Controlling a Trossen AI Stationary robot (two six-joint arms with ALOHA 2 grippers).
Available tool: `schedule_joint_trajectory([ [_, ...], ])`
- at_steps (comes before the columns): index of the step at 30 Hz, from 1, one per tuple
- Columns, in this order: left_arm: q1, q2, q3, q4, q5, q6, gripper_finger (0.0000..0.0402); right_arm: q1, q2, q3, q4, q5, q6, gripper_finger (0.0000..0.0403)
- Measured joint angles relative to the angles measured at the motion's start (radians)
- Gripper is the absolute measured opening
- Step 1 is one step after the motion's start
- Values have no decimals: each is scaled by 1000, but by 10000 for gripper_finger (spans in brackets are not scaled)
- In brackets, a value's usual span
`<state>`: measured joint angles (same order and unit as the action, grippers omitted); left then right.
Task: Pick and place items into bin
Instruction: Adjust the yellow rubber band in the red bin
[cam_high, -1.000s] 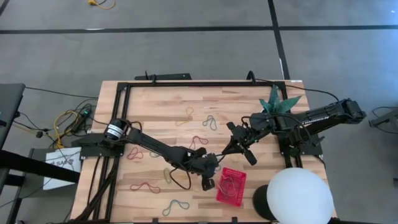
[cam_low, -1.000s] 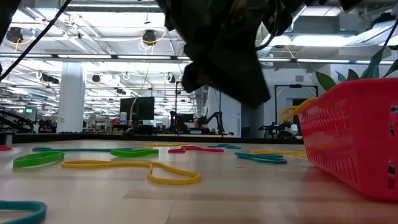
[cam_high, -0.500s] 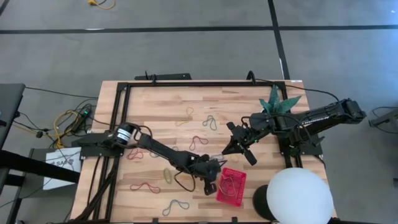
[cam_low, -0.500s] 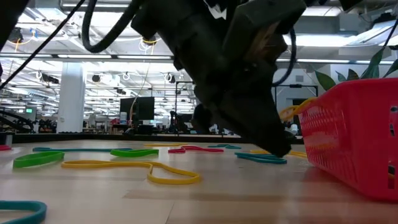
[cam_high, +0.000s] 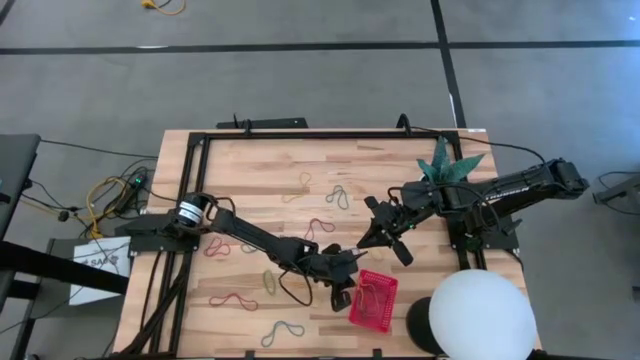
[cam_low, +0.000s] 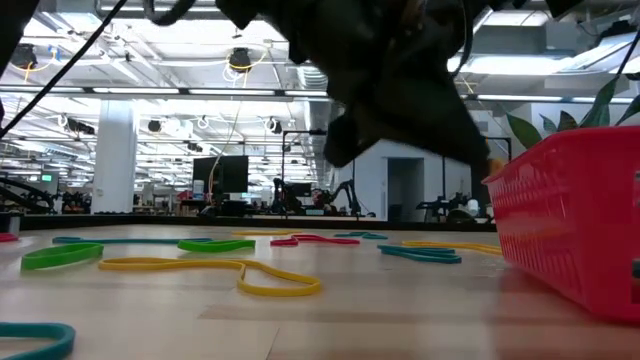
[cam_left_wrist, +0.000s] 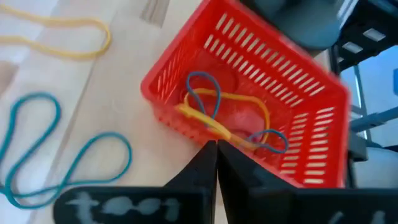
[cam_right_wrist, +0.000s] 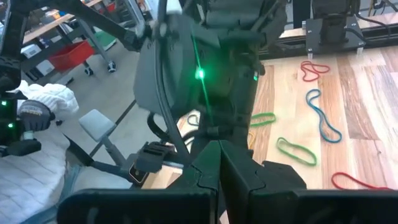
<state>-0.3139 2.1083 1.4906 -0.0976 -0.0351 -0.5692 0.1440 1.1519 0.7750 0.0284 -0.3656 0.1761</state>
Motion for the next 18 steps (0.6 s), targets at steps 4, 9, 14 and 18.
schedule_joint_trajectory([
  [4,0,-12,1,3,-4,15,0,0,0,0,1,0,0,1],
  [9,1,-30,0,-50,-17,39,0,0,0,0,2,0,0,1],
  [14,2,-43,0,-47,-68,48,0,0,0,1,6,0,0,1],
  [18,2,-42,0,-48,-100,49,0,0,0,1,7,0,0,1],
])
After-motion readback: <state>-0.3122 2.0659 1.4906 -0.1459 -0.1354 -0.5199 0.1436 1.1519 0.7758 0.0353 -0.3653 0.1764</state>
